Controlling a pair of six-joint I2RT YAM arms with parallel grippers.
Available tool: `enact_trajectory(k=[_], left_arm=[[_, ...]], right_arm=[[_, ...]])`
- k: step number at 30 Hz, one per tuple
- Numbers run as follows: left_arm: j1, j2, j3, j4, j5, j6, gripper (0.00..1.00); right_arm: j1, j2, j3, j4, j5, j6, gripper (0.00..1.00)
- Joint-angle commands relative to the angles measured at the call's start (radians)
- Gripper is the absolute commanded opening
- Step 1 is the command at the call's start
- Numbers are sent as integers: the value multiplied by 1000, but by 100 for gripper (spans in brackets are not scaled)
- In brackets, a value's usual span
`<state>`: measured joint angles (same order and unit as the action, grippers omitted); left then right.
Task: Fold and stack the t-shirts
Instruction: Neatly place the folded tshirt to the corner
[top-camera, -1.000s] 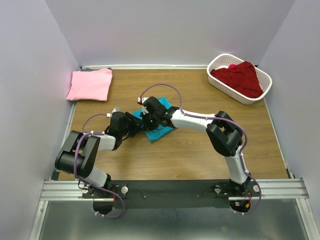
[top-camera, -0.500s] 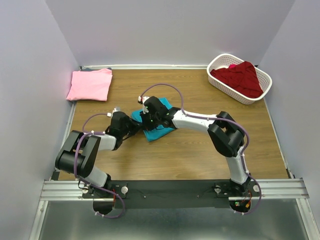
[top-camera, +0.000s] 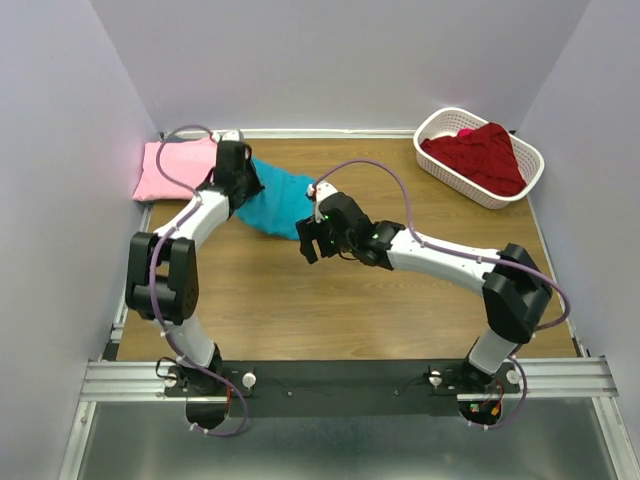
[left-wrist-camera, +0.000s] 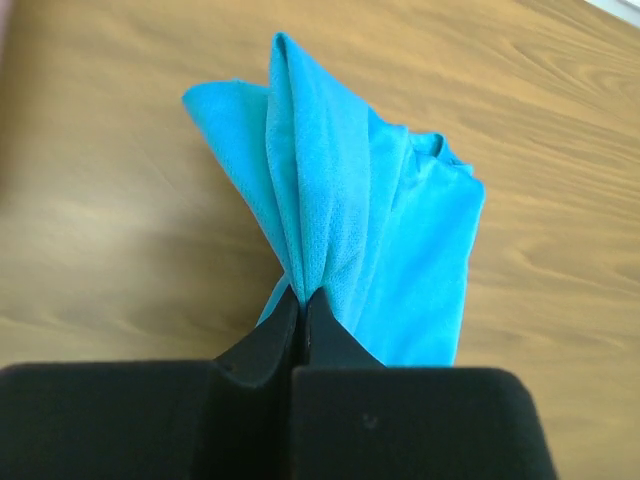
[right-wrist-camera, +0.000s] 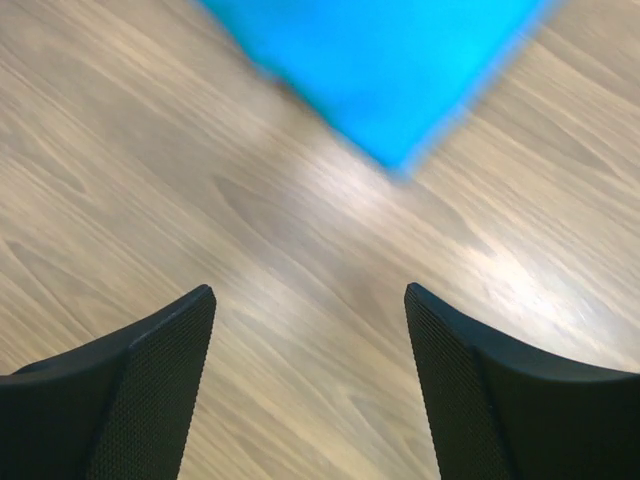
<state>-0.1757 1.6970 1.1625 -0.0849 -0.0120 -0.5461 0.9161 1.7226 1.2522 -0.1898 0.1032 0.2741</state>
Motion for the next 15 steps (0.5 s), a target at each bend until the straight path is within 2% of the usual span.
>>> enact_trajectory(k=[1, 8, 15], left_arm=[[16, 116, 179, -248, -242, 317, 0], [30, 352, 593, -355, -523, 595, 0], [36, 509, 816, -331, -684, 803, 0]], right_arm=[[6, -83, -85, -59, 99, -7, 85], [7, -172, -152, -147, 139, 13, 86], [6, -143, -125, -229, 147, 43, 85]])
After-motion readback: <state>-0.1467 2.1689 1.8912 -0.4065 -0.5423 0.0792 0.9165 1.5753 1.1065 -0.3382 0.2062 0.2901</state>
